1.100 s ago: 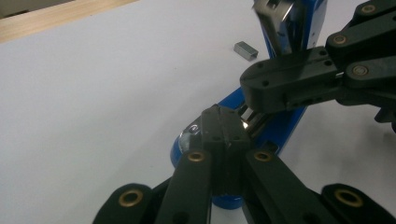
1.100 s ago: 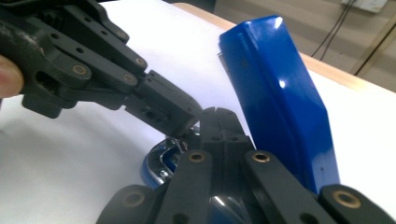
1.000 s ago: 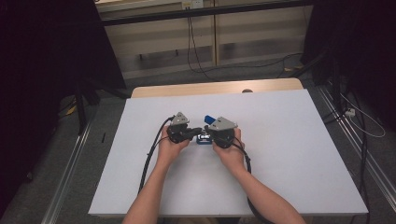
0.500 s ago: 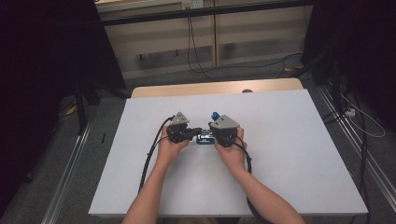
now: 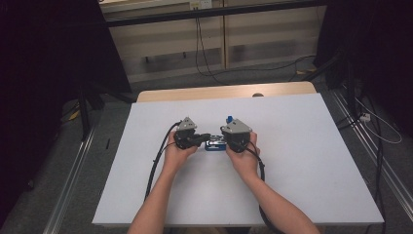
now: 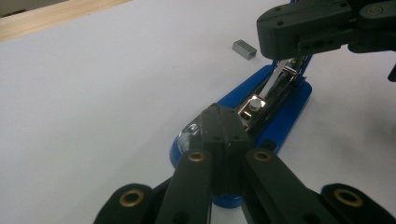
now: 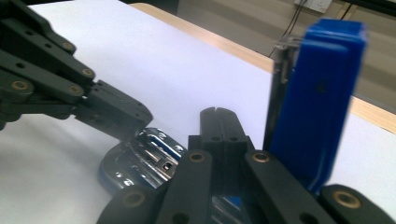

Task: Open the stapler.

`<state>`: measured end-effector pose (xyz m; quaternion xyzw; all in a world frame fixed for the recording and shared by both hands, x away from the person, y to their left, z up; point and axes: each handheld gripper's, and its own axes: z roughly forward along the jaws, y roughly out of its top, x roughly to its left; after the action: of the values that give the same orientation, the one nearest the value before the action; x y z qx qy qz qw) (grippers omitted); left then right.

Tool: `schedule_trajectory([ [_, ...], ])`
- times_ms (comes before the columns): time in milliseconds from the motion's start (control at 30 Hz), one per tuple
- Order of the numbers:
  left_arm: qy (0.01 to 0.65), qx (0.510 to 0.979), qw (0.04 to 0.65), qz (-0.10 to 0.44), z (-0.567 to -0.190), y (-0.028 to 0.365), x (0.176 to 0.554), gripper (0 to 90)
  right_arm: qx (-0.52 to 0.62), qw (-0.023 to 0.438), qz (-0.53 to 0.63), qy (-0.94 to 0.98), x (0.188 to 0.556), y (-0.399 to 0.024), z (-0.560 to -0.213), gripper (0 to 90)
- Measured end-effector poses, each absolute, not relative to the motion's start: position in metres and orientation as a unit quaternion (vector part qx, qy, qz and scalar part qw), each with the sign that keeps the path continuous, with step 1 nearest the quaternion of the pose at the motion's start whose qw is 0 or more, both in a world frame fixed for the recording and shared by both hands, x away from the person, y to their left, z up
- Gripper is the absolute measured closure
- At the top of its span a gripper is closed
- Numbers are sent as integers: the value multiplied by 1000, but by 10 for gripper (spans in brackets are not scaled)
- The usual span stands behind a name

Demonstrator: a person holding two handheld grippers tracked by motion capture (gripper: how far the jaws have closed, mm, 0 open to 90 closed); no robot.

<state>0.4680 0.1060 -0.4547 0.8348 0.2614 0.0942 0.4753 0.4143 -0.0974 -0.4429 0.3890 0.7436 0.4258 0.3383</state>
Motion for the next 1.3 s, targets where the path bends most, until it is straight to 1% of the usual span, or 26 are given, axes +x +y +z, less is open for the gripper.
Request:
schedule_trajectory([
  [233, 262, 835, 475, 95, -455, 106, 468, 900, 392, 346, 419, 742, 413, -105, -441, 900],
  [600, 264, 834, 476, 92, -455, 107, 468, 900, 400, 345, 419, 739, 412, -110, -441, 900],
  [800, 265, 834, 476, 90, -455, 107, 468, 900, 411, 351, 413, 733, 410, -123, -443, 900],
  [867, 265, 833, 477, 89, -455, 107, 468, 900, 425, 343, 421, 724, 410, -132, -443, 900],
  [1067, 269, 831, 479, 86, -456, 107, 468, 900, 421, 349, 417, 726, 409, -137, -442, 900],
  [1167, 269, 832, 478, 85, -455, 108, 468, 900, 428, 353, 413, 722, 410, -145, -447, 900],
  [1233, 268, 832, 479, 85, -455, 108, 468, 900, 444, 348, 411, 716, 410, -158, -454, 900],
  [1300, 268, 832, 478, 85, -455, 108, 468, 900, 446, 347, 411, 716, 410, -161, -457, 900],
])
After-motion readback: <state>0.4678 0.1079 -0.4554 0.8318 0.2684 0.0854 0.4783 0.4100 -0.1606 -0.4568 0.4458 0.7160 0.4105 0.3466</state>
